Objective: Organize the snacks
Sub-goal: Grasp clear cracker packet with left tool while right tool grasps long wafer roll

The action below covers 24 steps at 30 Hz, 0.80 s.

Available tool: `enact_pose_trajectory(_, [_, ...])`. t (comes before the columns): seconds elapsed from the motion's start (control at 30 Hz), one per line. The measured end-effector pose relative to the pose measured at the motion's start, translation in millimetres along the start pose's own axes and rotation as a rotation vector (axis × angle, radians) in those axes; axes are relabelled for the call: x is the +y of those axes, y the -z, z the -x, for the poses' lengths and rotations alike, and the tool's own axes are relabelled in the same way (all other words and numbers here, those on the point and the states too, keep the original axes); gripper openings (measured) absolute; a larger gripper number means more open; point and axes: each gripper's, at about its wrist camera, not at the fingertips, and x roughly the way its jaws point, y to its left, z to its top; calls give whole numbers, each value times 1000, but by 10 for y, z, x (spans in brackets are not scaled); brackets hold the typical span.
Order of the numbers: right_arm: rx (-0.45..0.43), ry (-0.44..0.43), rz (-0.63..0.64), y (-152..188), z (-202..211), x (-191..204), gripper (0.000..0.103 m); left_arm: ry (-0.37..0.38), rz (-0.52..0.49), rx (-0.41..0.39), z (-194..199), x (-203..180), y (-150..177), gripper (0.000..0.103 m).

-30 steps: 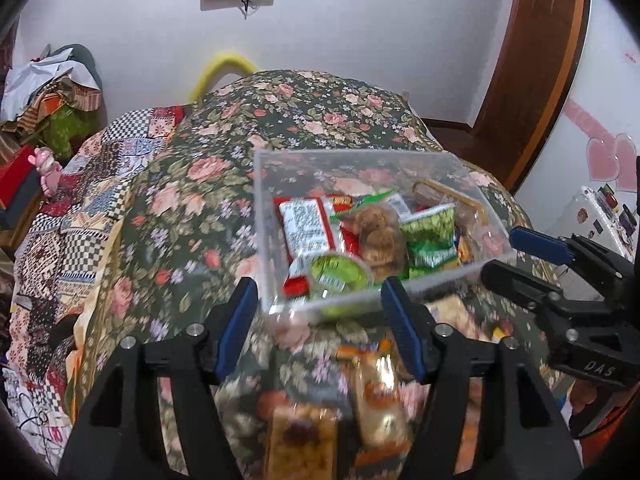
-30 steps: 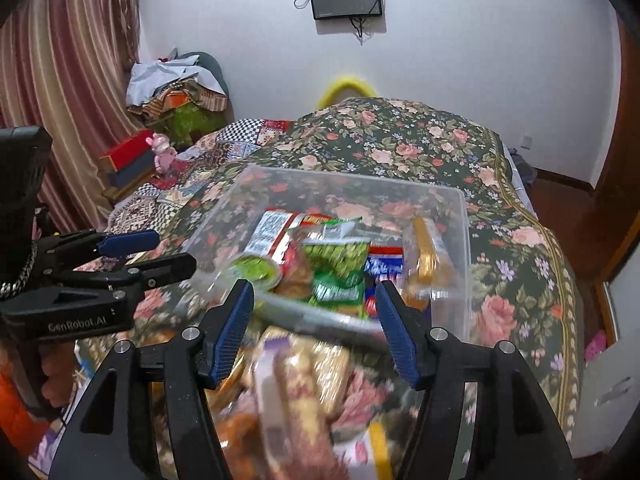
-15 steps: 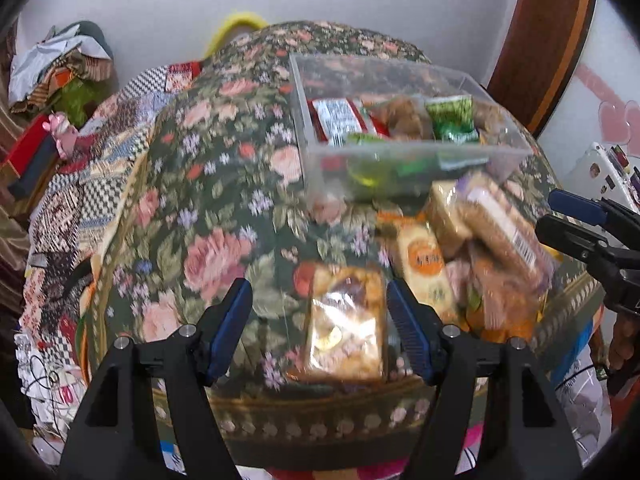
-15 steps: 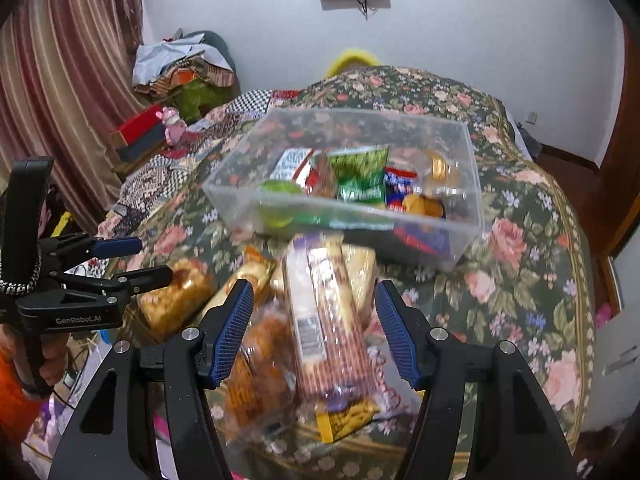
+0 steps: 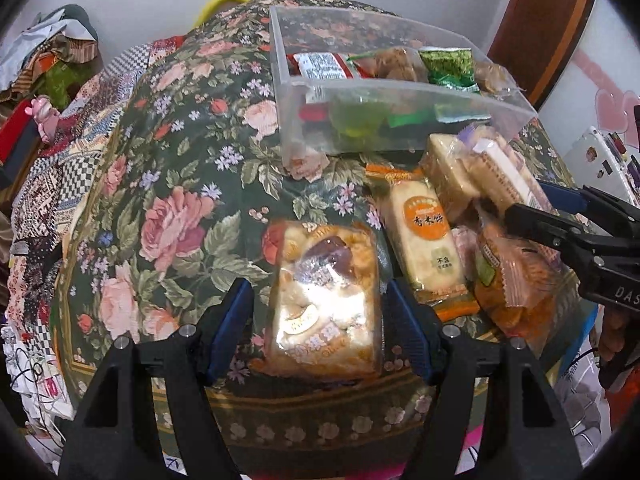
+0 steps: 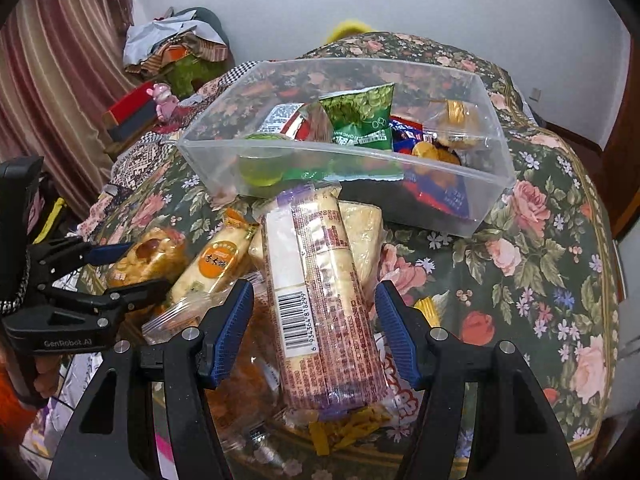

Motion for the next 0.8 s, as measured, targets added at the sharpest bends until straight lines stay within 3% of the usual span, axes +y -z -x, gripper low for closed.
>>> enact_pose_trajectory(0.23, [3,5,-2,-4,-69,-22,49,13,21,-14,-41,61,10,46])
enact_pose_trajectory(0.37, [-4,13,-1,-10,-60,-36,43,14,34,-26,-23,79,-18,45])
enact_pose_trajectory(0.8, [-92,13,1,-103,284,-78,43,1,32,-136,343,44,-223,44])
